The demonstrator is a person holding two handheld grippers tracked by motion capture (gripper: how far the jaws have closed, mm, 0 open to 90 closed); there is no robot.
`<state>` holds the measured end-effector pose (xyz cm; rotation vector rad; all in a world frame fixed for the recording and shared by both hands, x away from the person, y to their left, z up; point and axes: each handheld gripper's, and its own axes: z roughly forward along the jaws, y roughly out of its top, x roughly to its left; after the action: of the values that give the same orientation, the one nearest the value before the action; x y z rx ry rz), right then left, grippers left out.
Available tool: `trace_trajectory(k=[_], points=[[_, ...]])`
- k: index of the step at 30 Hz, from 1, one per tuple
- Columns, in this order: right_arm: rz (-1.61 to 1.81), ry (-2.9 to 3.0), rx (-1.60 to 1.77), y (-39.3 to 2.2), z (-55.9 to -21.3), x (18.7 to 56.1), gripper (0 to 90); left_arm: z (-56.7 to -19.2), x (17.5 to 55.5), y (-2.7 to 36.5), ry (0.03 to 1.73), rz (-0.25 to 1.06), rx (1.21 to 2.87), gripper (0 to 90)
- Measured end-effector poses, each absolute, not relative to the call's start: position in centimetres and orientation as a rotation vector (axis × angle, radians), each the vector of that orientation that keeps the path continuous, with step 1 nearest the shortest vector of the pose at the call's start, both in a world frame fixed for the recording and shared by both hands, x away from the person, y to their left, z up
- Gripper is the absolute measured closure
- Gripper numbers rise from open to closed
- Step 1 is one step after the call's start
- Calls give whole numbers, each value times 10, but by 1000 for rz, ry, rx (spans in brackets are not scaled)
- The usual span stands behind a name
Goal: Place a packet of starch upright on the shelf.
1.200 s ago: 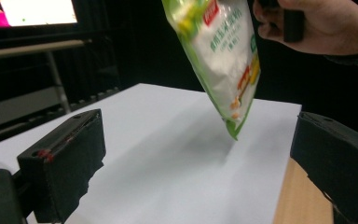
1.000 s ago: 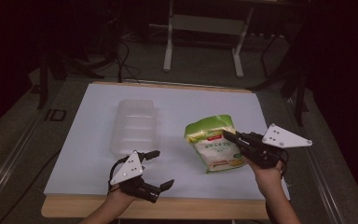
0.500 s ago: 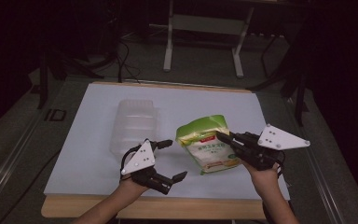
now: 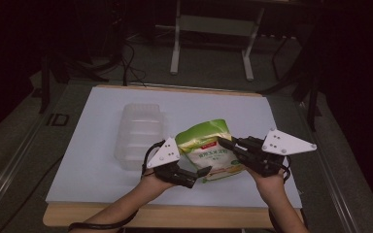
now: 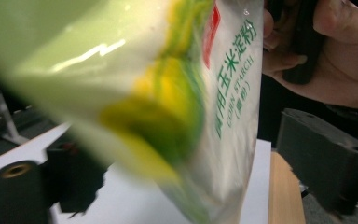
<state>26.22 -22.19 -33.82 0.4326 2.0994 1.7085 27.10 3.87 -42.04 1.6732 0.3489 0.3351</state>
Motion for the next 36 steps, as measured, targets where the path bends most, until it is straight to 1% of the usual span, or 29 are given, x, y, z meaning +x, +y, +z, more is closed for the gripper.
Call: trace_trajectory(k=[3,7,9,10,12,13,17,18,19,21,24,27,28,30,32,36], points=[[1711,2097,429,-221,-337,262,862,-421,274,35,329,342,1659,150],[1722,2099,431,-222,-337,264,862,-421,277,34,321,309,1634,244],[1723,2100,432,-223,-337,264,863,-420,279,34,330,300,1627,315],[1726,2101,433,-222,-338,264,863,-419,279,34,330,292,1621,315],[1722,2103,431,-222,-338,264,863,-418,280,34,331,293,1622,419],[1702,2108,426,-220,-340,264,863,-416,280,31,304,321,1653,488],[1698,2109,421,-220,-340,264,863,-415,280,33,288,336,1659,666],[1698,2105,419,-221,-341,265,863,-415,280,33,288,336,1659,666],[1707,2101,415,-222,-341,265,863,-414,280,35,276,313,1651,708],[1701,2096,405,-222,-342,264,863,-414,281,35,268,305,1653,742],[1705,2097,404,-222,-342,264,863,-413,280,36,241,309,1664,762],[1736,2102,401,-225,-342,266,861,-407,283,38,216,286,1691,773],[1736,2102,401,-225,-342,266,861,-407,283,38,216,286,1691,794],[1757,2102,404,-226,-342,267,858,-405,283,39,208,279,1697,798],[1781,2096,415,-227,-341,267,842,-397,285,40,171,300,1727,800],[1781,2093,399,-228,-338,267,809,-390,290,45,121,293,1760,800]])
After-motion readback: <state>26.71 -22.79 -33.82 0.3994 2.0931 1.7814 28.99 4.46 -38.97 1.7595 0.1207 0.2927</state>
